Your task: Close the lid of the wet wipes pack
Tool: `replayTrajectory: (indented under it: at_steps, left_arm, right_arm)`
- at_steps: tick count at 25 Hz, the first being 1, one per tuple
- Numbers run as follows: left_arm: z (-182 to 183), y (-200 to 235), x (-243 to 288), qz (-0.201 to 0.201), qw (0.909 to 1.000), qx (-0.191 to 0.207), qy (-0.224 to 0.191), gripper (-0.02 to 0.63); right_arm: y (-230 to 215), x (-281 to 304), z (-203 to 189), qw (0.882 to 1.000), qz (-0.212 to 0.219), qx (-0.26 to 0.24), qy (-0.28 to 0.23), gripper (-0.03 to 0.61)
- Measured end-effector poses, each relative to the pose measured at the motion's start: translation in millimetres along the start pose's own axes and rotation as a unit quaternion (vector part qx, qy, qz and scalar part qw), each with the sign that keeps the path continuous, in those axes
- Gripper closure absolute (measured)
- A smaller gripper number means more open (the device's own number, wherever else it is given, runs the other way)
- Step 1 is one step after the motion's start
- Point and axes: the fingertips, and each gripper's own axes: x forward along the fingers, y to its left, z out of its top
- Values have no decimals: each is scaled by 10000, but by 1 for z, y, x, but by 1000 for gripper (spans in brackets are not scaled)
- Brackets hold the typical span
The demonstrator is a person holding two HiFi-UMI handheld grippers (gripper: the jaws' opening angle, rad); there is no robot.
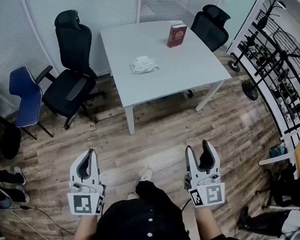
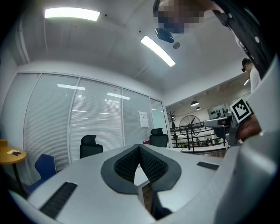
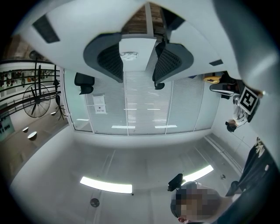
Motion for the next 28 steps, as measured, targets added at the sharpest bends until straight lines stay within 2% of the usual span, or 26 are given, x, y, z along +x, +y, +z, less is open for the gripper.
replayTrajectory:
  at_steps: [13, 28]
  left_arm:
    - [-1, 16, 69, 34, 10000, 48, -20, 601]
    - [3, 1, 138, 117, 9999, 54, 38, 601]
  right_arm:
    - [-26, 68, -7, 10000, 76, 30, -12, 345]
    - [-73, 123, -12, 9995, 251, 169, -5, 345]
